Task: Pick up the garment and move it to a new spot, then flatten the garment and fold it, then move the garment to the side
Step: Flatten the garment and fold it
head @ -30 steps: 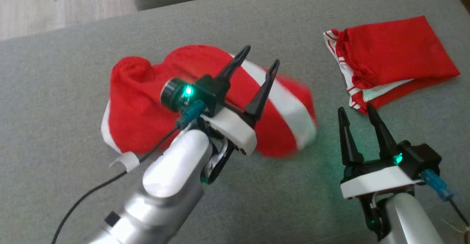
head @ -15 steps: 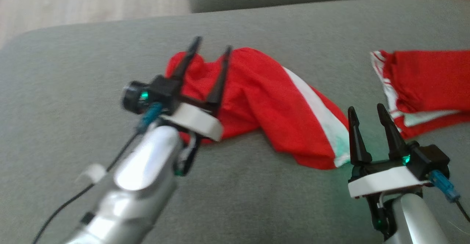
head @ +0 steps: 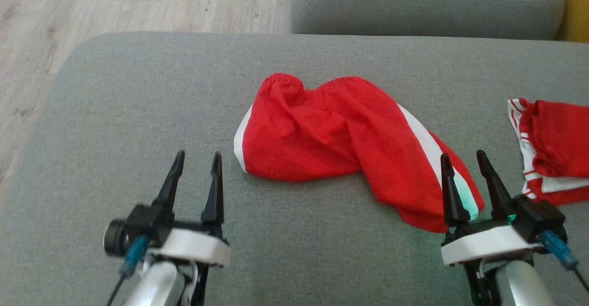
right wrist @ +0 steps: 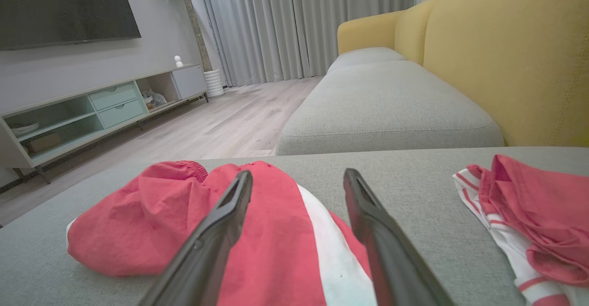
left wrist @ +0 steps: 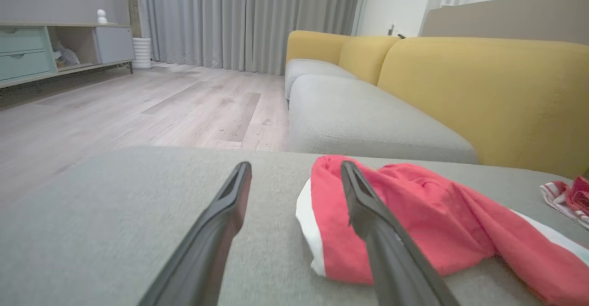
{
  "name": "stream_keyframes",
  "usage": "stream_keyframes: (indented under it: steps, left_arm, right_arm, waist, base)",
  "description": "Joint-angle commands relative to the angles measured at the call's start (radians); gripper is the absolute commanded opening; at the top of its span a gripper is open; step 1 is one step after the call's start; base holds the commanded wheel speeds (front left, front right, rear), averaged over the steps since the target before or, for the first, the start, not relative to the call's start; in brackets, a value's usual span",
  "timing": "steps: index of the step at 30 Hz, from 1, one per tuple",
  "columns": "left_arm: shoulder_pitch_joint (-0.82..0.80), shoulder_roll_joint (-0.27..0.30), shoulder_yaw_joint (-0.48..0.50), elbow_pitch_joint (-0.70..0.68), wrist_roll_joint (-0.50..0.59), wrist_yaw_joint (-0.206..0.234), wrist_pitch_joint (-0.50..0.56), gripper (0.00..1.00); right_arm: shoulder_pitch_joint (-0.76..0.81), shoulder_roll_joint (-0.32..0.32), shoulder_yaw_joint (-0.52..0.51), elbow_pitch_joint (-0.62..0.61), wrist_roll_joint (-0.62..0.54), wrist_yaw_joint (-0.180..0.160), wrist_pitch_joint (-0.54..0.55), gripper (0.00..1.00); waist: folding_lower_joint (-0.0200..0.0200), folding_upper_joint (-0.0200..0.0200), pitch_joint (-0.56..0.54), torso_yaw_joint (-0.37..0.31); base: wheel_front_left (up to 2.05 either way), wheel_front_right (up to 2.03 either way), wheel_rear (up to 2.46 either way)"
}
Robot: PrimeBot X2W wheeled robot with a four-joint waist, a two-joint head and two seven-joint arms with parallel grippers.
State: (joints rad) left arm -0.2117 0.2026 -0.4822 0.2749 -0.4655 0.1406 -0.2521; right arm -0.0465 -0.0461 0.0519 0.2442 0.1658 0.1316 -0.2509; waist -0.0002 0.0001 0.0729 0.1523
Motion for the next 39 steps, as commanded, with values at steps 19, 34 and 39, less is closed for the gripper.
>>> stream_keyframes:
  steps: [19,34,39]
  left_arm:
    - [-0.001,-0.083,0.128,-0.032,0.128,-0.083,-0.010,1.00]
    - [-0.059,-0.133,0.159,-0.012,0.174,-0.141,-0.010,1.00]
    - [-0.092,-0.146,0.149,0.001,0.180,-0.158,-0.010,1.00]
  right_arm:
    - [-0.033,-0.004,0.017,-0.023,-0.024,-0.001,-0.011,1.00]
    - [-0.291,-0.004,-0.009,0.084,-0.159,-0.001,0.059,1.00]
    - [-0.469,-0.028,-0.010,0.260,-0.114,-0.001,0.191,1.00]
  waist:
    - [0.0002,-0.0001,0.018,-0.007]
    - [0.0002,-0.0001,0.188,0.060]
    - [0.0002,-0.0001,0.239,0.103]
  base:
    - [0.00,0.00,0.00]
    - [0.00,0.00,0.00]
    - [0.00,0.00,0.00]
